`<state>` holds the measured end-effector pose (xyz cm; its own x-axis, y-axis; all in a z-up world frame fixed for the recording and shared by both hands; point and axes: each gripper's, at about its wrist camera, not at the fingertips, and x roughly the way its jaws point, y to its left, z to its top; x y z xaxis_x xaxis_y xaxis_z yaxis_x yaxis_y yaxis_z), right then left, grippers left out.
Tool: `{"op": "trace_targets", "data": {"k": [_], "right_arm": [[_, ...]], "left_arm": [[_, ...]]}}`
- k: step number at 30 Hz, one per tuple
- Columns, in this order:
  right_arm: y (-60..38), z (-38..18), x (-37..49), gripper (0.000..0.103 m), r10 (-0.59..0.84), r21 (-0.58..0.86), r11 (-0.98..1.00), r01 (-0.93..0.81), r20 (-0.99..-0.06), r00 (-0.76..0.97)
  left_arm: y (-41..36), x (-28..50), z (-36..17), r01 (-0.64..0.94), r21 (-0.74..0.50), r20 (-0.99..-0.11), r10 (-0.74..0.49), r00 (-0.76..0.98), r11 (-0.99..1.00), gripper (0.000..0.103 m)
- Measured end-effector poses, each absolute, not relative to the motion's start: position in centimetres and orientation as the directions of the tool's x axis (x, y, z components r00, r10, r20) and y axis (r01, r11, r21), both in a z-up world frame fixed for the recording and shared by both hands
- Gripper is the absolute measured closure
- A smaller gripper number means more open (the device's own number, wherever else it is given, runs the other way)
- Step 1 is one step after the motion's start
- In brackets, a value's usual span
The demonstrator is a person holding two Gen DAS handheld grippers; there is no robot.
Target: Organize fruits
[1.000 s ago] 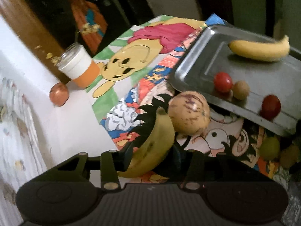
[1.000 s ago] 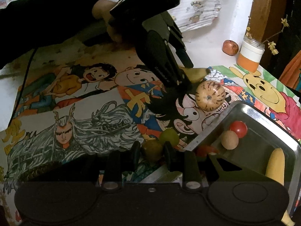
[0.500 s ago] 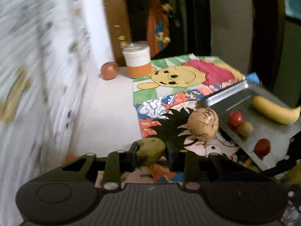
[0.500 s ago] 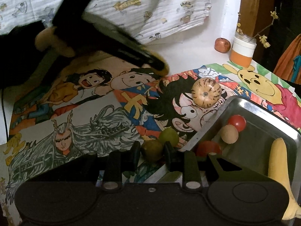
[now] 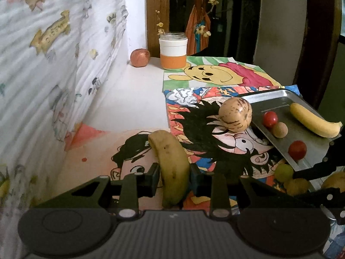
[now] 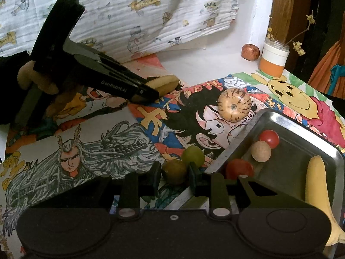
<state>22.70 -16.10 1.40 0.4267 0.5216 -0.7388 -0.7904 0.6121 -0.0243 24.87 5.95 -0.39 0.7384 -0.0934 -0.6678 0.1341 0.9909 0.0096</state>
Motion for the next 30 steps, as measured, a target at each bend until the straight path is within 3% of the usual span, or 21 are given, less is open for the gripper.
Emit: {"op": "trace_targets", "data": {"k": [13,30], "right_arm": [[-15.9,1.2,22.8,0.073,0.519,-0.026,0.601,-0.799,-0.747,0.415],[-16.8,1.9,22.3,0.074,0.561,0.040,0.645,-0.763,-0.702,0.438]], "left_arm": [[4.4,28.3,-1.0,0.082,0.012,-0.723,-0.048,0.689,0.997,0.062],[3.5,25.2,1.3,0.109,-0.017,-0.710,-0.088,0.699,0.994,0.069]]}}
